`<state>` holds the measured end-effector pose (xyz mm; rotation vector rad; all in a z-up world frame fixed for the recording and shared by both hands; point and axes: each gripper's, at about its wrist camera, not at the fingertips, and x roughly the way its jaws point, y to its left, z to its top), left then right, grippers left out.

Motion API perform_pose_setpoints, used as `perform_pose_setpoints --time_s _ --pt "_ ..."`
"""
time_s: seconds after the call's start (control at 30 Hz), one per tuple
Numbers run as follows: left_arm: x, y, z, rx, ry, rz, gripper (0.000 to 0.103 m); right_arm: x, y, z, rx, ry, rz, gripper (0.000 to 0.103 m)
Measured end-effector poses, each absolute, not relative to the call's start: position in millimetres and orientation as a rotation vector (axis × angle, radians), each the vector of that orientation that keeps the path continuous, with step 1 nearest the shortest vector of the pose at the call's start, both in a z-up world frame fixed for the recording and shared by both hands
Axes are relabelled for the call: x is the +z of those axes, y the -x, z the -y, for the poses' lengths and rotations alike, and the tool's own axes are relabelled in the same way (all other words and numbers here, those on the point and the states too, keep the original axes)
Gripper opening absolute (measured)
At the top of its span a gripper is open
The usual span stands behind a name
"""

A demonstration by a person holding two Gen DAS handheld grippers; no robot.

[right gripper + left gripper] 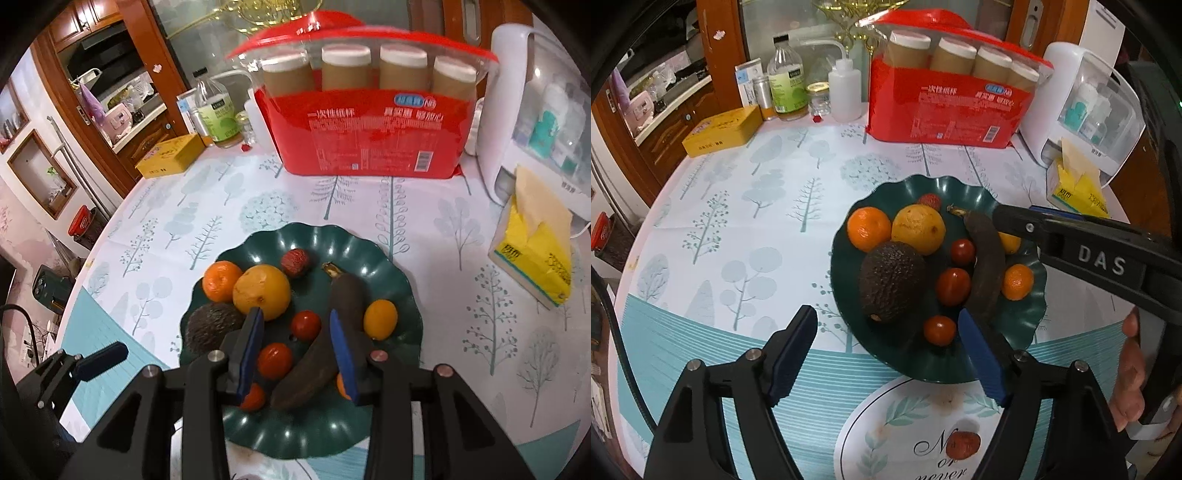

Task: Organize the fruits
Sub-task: 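Place both cherry tomatoes on the green plate and open both tools, then move the right tool to the last lychee on the white plate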

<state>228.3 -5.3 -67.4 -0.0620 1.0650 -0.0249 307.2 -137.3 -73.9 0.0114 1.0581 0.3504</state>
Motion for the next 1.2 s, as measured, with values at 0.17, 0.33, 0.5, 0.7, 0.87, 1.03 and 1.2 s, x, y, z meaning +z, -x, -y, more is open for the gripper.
perform_pose_setpoints --time_s 0.17,0.33,0.5,0.7,0.87,1.03,1.2 --pt "-50 -216 0 -0.016 0.064 -1.053 0.084 -53 -289 140 0.345 -0.020 -1.027 0.038" --pt "-30 -201 -6 -0.016 0.063 -1.029 0.085 -31 -269 144 0.338 -0.023 -0.996 0.038" --pt "-4 -185 -18 -0.002 0.068 -0.977 0.089 -6 -243 147 0.328 -0.019 -0.953 0.038" --pt "15 -164 -30 0.007 0.076 -0.939 0.091 10 -211 147 0.327 -0.021 -0.926 0.039" --pt "17 -143 -37 0.017 0.060 -0.917 0.098 9 -185 143 0.320 -0.015 -0.915 0.042" --pt "7 -128 -40 0.016 0.046 -0.927 0.100 -3 -163 138 0.313 -0.021 -0.925 0.042" --pt "-10 -116 -42 0.014 0.044 -0.947 0.100 -29 -142 133 0.303 -0.018 -0.964 0.042"
